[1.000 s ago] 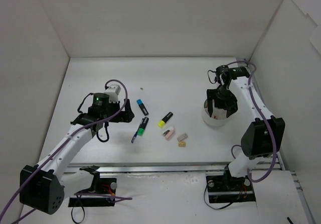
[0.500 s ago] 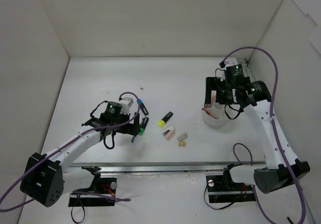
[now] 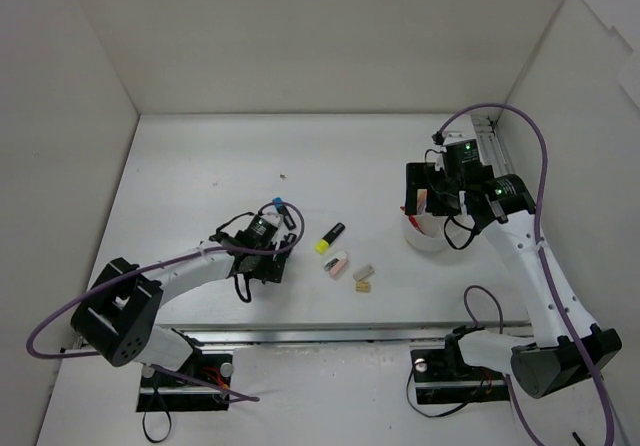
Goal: Sort the stationery into containers
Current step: Pick up the pen from the center of the board.
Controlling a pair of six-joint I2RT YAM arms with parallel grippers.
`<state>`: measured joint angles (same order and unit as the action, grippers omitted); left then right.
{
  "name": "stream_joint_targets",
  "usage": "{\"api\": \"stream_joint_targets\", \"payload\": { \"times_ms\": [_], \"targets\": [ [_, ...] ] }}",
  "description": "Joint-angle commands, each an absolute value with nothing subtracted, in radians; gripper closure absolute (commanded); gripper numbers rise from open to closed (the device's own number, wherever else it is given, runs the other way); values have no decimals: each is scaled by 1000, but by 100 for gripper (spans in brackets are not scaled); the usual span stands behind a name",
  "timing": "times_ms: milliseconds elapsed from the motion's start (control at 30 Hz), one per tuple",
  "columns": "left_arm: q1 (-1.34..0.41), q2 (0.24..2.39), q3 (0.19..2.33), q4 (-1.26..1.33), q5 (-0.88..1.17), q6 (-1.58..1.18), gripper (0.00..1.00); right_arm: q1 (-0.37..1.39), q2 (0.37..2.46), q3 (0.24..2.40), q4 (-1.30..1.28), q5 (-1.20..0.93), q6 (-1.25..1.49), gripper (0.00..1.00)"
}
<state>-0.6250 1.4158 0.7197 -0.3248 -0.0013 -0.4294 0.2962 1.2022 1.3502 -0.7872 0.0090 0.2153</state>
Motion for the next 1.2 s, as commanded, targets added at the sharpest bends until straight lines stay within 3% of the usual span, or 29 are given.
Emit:
{"api": "stream_joint_targets", "payload": {
  "times_ms": [0,200,467,800,1167],
  "targets": [
    [-626,1459,787,-342,-74,-468,34,302,1166,1342,-735,32,207,2],
    [-626,1545,830,-367,-86,-465,68,301,1129,1336,-732,44,209,2],
    [-657,1523,802,-385,-87,-491,98,302,1103,1336,-733,41,206,2],
    [-690,1292,781,-393,-104,-491,100,334,1094,1287,-658,-121,219,2],
    [-721,818,670,-166,67,-338,100,528,1089,1023,-13,-351,403,2]
  ]
}}
